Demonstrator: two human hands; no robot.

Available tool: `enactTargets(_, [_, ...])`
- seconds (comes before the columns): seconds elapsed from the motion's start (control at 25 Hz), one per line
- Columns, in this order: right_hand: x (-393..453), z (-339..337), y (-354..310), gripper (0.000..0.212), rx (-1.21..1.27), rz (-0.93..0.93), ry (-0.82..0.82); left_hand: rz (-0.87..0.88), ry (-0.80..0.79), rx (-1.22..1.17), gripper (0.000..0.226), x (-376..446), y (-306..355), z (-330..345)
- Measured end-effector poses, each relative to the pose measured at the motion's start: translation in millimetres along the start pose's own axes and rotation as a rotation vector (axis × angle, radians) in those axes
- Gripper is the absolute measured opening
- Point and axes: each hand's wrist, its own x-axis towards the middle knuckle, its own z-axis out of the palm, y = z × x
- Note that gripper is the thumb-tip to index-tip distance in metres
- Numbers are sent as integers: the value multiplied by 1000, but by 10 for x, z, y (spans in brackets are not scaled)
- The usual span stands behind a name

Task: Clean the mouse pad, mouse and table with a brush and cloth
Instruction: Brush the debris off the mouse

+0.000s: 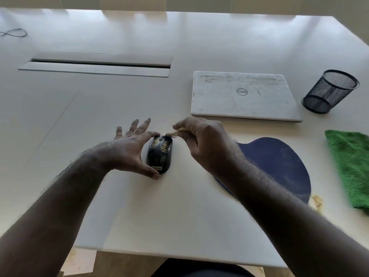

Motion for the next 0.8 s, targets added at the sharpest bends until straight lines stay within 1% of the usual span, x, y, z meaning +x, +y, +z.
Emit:
enactTargets(0.12, [-22, -51, -15, 15, 33, 7, -52, 11, 4, -4, 125, 2, 2, 3])
enactTargets(0.4, [37, -205, -4, 15, 44, 35, 51, 25, 3, -39, 125, 33, -19, 25])
enactTargets(0.48, [48, -151, -12, 15, 30, 57, 44, 20, -2, -41, 125, 35, -13, 24])
enactTargets(0.64, [-31, -122, -3, 14, 25, -35, -38, 17, -3, -43, 123, 37, -8, 24])
enactTargets(0.8, [-25, -260, 49, 14, 57, -43, 3, 20, -6, -55, 122, 40, -19, 33])
